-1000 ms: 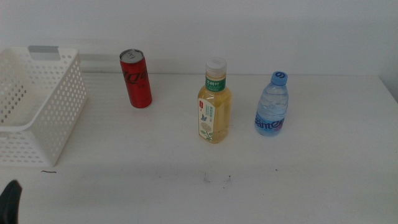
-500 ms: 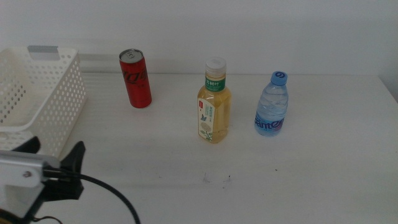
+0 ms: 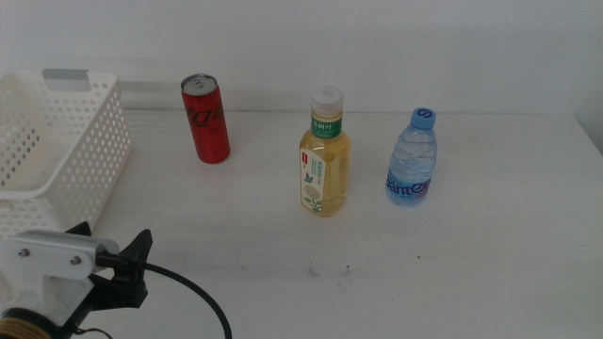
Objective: Use arms to grab the bottles and put them into the dustbin to the left of the table.
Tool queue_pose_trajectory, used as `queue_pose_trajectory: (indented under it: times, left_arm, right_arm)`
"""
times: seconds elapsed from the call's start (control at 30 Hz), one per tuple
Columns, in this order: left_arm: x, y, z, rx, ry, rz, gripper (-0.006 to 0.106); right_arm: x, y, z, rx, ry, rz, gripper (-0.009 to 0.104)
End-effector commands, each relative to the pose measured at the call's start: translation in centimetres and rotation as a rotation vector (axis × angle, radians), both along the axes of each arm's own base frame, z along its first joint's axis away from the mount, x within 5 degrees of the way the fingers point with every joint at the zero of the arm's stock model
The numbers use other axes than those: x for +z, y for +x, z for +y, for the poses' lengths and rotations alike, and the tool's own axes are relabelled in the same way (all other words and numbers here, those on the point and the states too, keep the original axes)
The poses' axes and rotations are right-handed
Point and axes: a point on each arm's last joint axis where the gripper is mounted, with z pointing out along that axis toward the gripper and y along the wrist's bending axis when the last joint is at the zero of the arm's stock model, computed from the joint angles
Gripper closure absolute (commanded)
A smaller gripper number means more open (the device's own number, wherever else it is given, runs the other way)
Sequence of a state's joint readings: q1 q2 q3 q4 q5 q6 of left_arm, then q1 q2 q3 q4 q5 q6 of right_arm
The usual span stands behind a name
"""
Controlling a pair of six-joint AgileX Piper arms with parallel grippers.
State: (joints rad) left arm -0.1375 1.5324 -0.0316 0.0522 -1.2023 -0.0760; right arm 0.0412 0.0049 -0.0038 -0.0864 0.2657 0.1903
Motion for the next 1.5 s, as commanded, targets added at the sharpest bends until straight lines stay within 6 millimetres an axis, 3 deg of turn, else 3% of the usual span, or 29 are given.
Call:
queue_pose_trajectory:
  times: [0.0,0.17,0.27,0.33,0.43,0.77,1.13,1.47]
  left_arm:
    - [0.2,0.1,-0.2,-0.019,-0.005,-0.019,0.013]
    - [0.2,0.1,-0.3,-0.033,0.000,-0.022,0.013]
    - [0.8,1.2,-0.7,-0.053,-0.001,-0.060,0.013]
    - [1.5,2.8,-1.2,-0.092,-0.001,-0.102,0.013]
    - [1.2,5.4,-2.0,-0.141,0.027,-0.024,0.013]
    - [1.6,13.7,-3.1,-0.132,-0.004,-0.065,0.013]
    - [-1.3,19.4,-3.9,-0.124,-0.013,-0.032,0.013]
    - [-3.9,23.5,-4.4,-0.113,-0.018,-0.044,0.013]
  right_arm:
    - [0.0,0.0,0.0,0.000,-0.020,-0.013,0.004]
    - [0.0,0.0,0.0,0.000,-0.020,-0.013,0.004]
    - [0.0,0.0,0.0,0.000,-0.020,-0.013,0.004]
    - [0.0,0.0,0.0,0.000,-0.020,-0.013,0.004]
    - [0.0,0.0,0.0,0.000,-0.020,-0.013,0.004]
    - [0.0,0.0,0.0,0.000,-0.020,-0.013,0.004]
    - [0.0,0.0,0.0,0.000,-0.020,-0.013,0.004]
    - [0.0,0.0,0.0,0.000,-0.020,-0.013,0.004]
